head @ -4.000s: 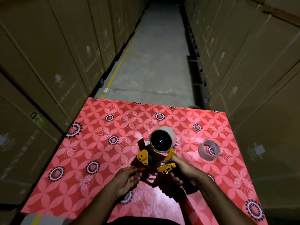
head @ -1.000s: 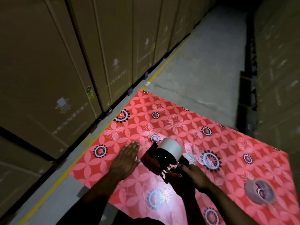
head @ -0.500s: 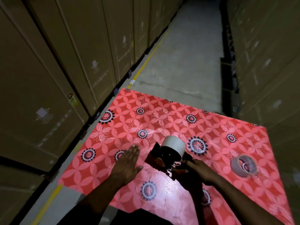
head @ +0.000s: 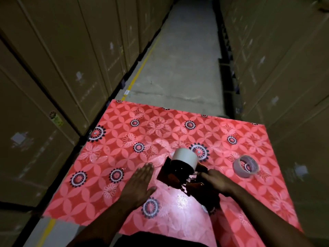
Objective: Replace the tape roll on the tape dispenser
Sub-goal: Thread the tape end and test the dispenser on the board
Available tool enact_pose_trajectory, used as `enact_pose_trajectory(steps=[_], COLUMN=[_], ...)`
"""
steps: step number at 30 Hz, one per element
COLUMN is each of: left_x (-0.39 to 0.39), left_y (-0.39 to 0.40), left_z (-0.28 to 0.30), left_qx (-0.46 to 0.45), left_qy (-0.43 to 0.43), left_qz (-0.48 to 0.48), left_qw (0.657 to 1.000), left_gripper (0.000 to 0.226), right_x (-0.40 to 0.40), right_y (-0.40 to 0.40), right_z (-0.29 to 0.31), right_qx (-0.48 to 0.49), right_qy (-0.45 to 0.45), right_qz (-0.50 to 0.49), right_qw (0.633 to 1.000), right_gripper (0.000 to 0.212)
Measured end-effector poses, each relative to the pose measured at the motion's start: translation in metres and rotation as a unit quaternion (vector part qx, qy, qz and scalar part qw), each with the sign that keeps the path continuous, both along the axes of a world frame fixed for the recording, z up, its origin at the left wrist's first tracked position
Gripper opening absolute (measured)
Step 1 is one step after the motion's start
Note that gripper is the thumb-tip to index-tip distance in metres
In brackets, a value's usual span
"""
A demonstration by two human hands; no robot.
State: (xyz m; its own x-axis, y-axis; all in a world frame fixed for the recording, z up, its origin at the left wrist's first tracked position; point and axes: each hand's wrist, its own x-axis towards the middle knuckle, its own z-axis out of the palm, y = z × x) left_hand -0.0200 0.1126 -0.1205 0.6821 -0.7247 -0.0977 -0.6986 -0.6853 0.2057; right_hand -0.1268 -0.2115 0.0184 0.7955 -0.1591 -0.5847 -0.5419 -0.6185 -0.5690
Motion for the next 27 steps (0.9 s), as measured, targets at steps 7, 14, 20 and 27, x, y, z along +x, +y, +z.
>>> enact_pose_trajectory(steps=[7, 14, 20, 27], left_x=[-0.008, -0.008, -0.008, -0.008], left_y=[-0.010, -0.012, -0.012, -0.012], left_z=[0.000, 0.000, 0.001, 0.003], left_qx=[-0.009, -0.016, -0.034, -0.028], left_qy=[0.014, 0.020, 0.022, 0.028], left_qz=[0.018, 0.019, 0.019, 0.016], left_qw=[1.000, 1.000, 0.999, 0.999], left_gripper=[0.077, 0.081, 0.083, 0.083], right_x=[-0.017, -0.013, 0.000, 0.029], right_y=[-0.018, -0.025, -0.019, 0.034], right_z=[0.010, 0.036, 0.062, 0.063], right_qx=[-0.037, -0.077, -0.220, -0.349], right_qy=[0.023, -0.027, -0.056, -0.024], right_qz=[0.013, 0.140, 0.230, 0.258], right_qw=[0.999, 0.987, 0.946, 0.900], right_gripper=[0.048, 0.064, 0.073, 0.080])
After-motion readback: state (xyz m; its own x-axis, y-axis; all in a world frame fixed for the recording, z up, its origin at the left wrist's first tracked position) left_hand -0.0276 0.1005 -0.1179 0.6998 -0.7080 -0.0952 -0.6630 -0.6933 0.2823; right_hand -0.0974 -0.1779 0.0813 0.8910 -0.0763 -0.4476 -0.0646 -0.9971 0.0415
